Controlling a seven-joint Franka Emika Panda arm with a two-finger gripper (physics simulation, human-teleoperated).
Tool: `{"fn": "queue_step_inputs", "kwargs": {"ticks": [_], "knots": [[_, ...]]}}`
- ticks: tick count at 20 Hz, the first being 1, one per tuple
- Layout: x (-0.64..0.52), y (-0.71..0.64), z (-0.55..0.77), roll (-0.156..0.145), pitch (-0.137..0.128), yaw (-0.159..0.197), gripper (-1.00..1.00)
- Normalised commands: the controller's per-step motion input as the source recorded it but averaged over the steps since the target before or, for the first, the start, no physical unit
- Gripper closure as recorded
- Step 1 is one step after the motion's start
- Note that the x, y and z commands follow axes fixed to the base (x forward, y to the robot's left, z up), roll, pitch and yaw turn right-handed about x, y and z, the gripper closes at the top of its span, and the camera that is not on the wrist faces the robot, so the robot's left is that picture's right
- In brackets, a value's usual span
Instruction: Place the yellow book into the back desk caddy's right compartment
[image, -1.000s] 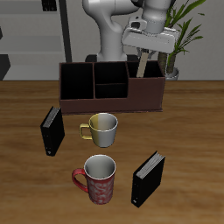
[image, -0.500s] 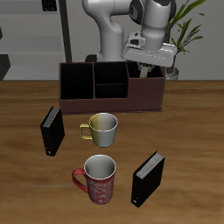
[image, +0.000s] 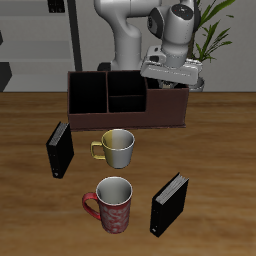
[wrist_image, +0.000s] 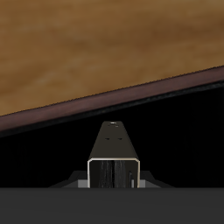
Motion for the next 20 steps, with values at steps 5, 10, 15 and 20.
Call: {"fn": "queue_step_inputs", "kwargs": {"ticks": [5, 10, 15, 20], "knots": [[0.05, -0.05, -0.19, 0.025, 0.036, -0.024, 1.0], [0.1, -0.01, -0.22, 0.047, 0.075, 0.001, -1.0], [0.01, -0.12, -0.01, -0.029, 0.002, 0.0, -1.0], [-0.02, -0.04, 0.1, -0.009, -0.011, 0.015, -1.0]]}}
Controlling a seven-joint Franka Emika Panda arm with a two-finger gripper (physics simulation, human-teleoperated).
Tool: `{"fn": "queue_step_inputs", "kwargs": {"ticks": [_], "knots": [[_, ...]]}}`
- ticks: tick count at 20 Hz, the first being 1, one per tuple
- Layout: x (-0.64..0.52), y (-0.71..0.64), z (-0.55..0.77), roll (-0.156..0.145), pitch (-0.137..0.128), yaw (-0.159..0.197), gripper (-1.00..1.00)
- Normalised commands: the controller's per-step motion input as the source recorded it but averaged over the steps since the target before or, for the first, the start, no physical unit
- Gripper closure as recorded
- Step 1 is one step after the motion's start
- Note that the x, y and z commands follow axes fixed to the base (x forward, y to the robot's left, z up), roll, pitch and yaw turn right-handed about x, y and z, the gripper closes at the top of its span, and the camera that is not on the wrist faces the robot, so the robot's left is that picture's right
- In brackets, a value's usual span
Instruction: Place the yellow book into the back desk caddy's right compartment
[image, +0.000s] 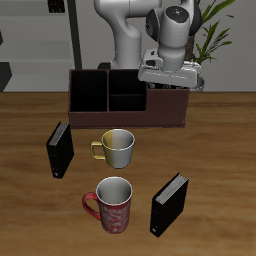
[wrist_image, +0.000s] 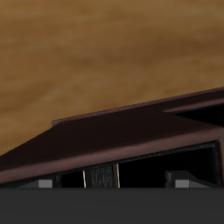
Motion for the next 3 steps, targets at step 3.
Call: {"fn": "queue_step_inputs", "kwargs": {"ticks": [3], "knots": [[-0.02, -0.11, 0.22, -0.037, -0.031, 0.052, -1.0]]}}
